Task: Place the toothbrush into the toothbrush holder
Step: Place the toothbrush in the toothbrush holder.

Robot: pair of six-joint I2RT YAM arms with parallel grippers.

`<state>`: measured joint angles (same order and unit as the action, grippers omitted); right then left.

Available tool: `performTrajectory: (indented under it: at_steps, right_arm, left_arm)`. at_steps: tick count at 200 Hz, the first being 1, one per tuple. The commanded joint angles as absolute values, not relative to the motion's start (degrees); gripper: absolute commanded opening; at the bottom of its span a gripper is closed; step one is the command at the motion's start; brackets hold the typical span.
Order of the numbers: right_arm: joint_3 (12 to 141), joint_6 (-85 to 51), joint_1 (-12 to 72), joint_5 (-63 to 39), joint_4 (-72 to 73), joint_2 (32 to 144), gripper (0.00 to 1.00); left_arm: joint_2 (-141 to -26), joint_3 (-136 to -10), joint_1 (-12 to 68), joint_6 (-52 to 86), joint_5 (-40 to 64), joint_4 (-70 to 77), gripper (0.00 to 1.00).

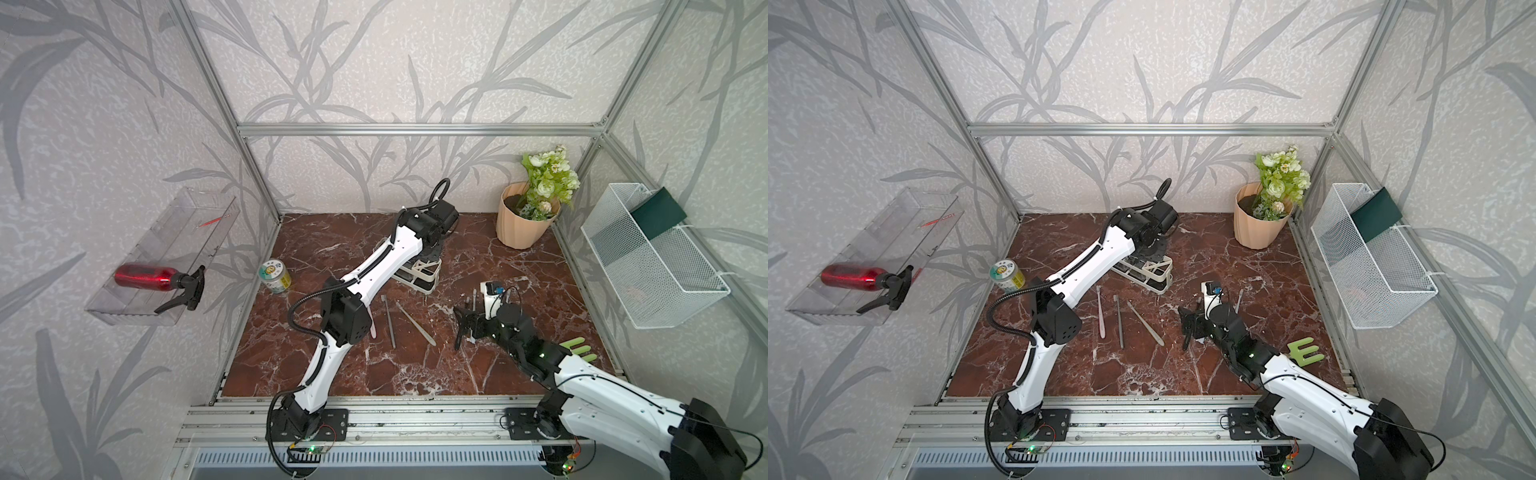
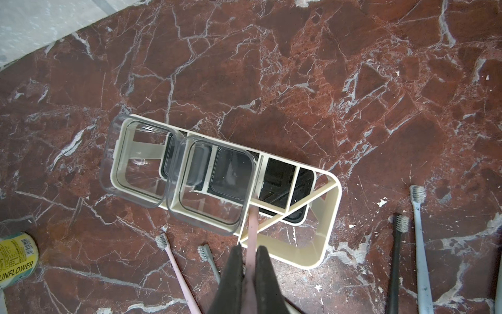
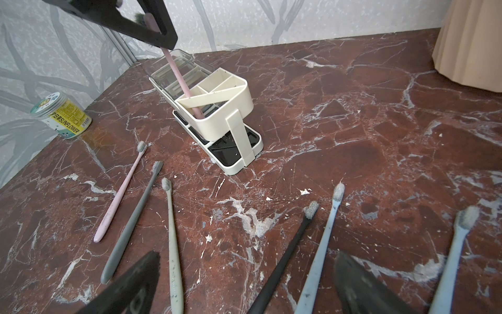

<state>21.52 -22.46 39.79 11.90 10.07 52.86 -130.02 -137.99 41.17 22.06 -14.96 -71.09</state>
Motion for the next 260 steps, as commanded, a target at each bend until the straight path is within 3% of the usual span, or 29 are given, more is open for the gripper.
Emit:
performTrajectory:
  at_steps: [1,260]
  right_arm:
    - [23.1,-22.2,39.6,11.7,11.3,53.2,0.99]
    - [23.3,-22.2,39.6,11.6,11.2,53.3,0.99]
  left_arm:
    - [-132.2,-139.1,41.2,23.8,-14.4,-74.6,0.0]
    - [-123.0,-129.5,37.7,30.8,-10.8,-66.0,0.0]
